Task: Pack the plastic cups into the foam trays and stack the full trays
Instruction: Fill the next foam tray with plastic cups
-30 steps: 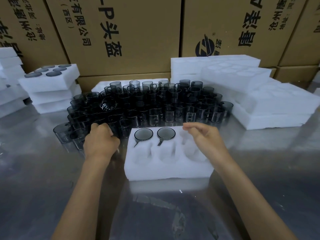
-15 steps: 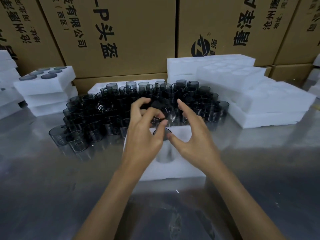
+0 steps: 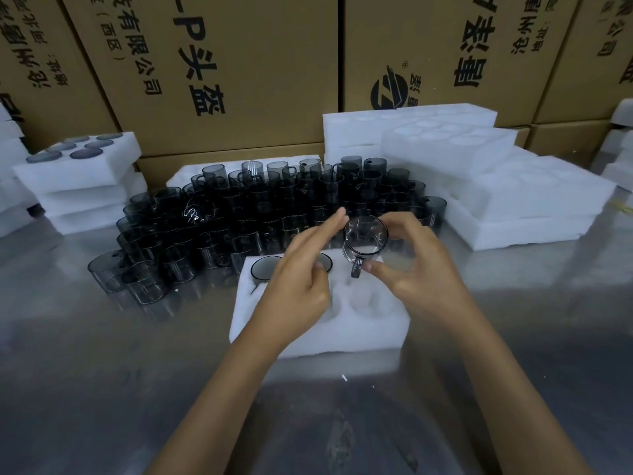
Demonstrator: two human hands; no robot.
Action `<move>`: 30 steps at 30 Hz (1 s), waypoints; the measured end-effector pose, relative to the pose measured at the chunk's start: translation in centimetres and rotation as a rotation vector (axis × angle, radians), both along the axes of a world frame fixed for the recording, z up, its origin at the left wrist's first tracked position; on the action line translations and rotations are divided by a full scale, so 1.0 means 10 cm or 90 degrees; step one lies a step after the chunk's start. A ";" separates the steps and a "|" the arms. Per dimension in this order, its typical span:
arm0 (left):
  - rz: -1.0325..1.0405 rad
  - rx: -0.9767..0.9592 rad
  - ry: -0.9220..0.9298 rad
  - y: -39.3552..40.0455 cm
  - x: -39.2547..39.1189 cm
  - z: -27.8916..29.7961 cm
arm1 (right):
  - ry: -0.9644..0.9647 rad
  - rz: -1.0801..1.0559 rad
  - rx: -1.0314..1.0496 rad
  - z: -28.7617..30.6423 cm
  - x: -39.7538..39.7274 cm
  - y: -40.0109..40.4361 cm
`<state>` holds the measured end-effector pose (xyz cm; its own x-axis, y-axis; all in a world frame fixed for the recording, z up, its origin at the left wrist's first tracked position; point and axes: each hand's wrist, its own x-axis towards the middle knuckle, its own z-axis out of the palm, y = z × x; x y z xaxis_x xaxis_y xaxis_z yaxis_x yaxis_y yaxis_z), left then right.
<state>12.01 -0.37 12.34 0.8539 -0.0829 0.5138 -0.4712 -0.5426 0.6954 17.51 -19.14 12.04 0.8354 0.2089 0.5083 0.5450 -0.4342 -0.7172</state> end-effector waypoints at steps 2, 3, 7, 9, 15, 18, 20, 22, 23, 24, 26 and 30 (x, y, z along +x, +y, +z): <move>0.020 0.076 0.041 0.01 0.04 -0.07 | 0.016 -0.026 -0.057 -0.04 0.03 -0.02; 0.029 0.111 0.056 0.01 0.05 -0.11 | 0.022 -0.036 -0.076 -0.06 0.03 -0.02; 0.029 0.173 0.125 0.04 0.11 -0.16 | 0.062 -0.047 -0.064 -0.14 0.05 0.03; 0.022 0.209 0.136 0.03 0.11 -0.16 | 0.066 -0.062 -0.054 -0.17 0.05 0.06; 0.027 0.282 0.179 0.02 0.14 -0.16 | 0.057 -0.102 -0.047 -0.25 0.04 0.14; 0.034 0.322 0.169 0.01 0.14 -0.17 | 0.064 -0.108 -0.045 -0.26 0.02 0.15; 0.036 0.347 0.152 0.01 0.14 -0.18 | 0.073 -0.088 -0.061 -0.25 -0.01 0.15; 0.051 0.375 0.144 -0.01 0.13 -0.17 | 0.049 -0.087 -0.114 -0.23 -0.03 0.13; 0.059 0.388 0.146 -0.01 0.13 -0.17 | 0.043 -0.089 -0.138 -0.22 -0.02 0.11; 0.065 0.400 0.148 -0.02 0.13 -0.18 | 0.051 -0.084 -0.149 -0.20 -0.02 0.10; 0.068 0.428 0.151 -0.03 0.11 -0.19 | 0.103 -0.064 -0.150 -0.17 -0.01 0.08; 0.070 0.485 0.163 -0.03 0.11 -0.21 | 0.161 -0.024 -0.203 -0.19 0.00 0.03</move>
<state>13.09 -0.68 10.25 0.9611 -0.2396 0.1374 -0.2635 -0.9446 0.1959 17.55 -18.79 10.12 0.9360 0.2894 0.2002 0.3477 -0.6726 -0.6533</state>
